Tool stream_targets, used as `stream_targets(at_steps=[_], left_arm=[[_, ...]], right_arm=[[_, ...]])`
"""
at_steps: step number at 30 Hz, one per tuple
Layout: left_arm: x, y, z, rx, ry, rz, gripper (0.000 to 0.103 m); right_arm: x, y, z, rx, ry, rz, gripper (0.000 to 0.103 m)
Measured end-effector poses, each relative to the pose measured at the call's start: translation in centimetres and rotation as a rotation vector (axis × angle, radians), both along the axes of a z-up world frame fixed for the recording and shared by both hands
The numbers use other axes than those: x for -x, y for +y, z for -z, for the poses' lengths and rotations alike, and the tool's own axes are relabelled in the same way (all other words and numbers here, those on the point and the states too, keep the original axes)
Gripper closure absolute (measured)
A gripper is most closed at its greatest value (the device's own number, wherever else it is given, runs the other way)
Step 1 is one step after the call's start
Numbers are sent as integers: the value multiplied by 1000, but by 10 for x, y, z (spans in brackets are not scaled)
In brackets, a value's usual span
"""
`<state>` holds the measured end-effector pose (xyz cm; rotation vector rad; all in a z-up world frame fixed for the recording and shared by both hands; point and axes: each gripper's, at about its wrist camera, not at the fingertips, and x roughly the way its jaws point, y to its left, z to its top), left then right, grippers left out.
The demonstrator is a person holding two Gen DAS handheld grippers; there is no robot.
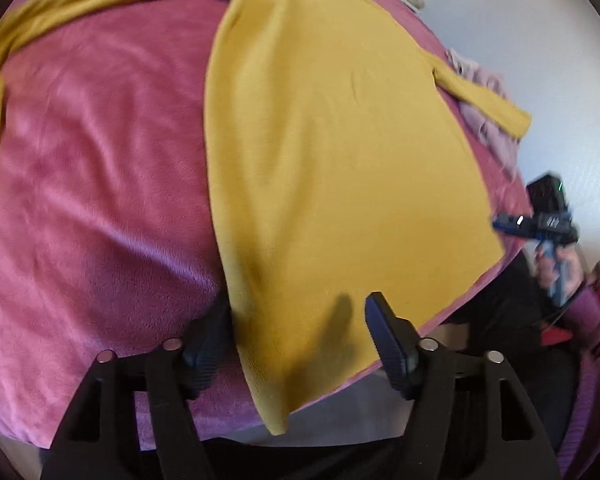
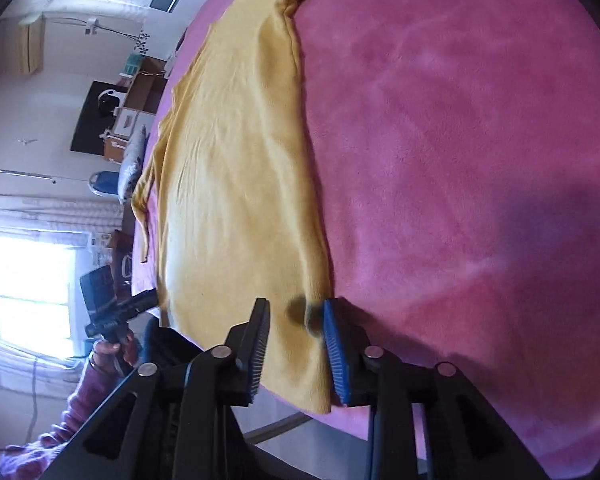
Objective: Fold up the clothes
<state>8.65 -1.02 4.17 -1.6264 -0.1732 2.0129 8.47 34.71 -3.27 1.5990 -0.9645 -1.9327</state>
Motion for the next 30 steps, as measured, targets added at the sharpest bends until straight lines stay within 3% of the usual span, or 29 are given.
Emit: stream_targets(at_steps=[4,5,6,8,11,17,19,21,22,23,24,25,27,29,30], left_arm=[[-2,8,9,16,15,-12,30],[-1,9,13,14,17,-31,31],[-2,9,17,25,21,-44,37],[-4,-4,23,87,29,-58,97],[-5,-25,16,-25,-34,-104,97],[-26,-37,-26,-75,12,-60,98],[-25,-36,-28,-77,12,-56,98],[-21,-35,-19,-58,13,-63,98],[-17,-33,-11,-46,8,-73,97],[-13,-33,-1,-22,-13,-81,96],[-9,-34,10,3,-36,-88,94],[-7,-38,17,9,-57,-91,86],[-2,-44,26,-8,-84,-105,81],[1,-47,26,-91,-105,-118,51],[3,-46,26,-119,-113,-123,43]], right_arm=[[0,-6,5,1,-1,-11,71],[0,-8,4,-14,1,-13,77],[0,-10,4,-48,-7,-24,94],[-3,-13,2,-85,-24,-41,101],[-8,-13,-10,-15,-19,-54,102],[-30,0,-56,7,44,-78,103],[-36,7,-65,-13,66,-97,103],[-38,10,-67,-117,129,-102,94],[-35,8,-62,-115,122,-100,89],[-32,6,-57,-111,114,-97,76],[-28,4,-52,-107,106,-95,75],[-25,3,-47,-102,98,-92,74],[-18,-1,-37,-94,81,-87,72],[-12,-5,-27,-86,64,-81,71],[-8,-7,-22,-82,56,-79,70]])
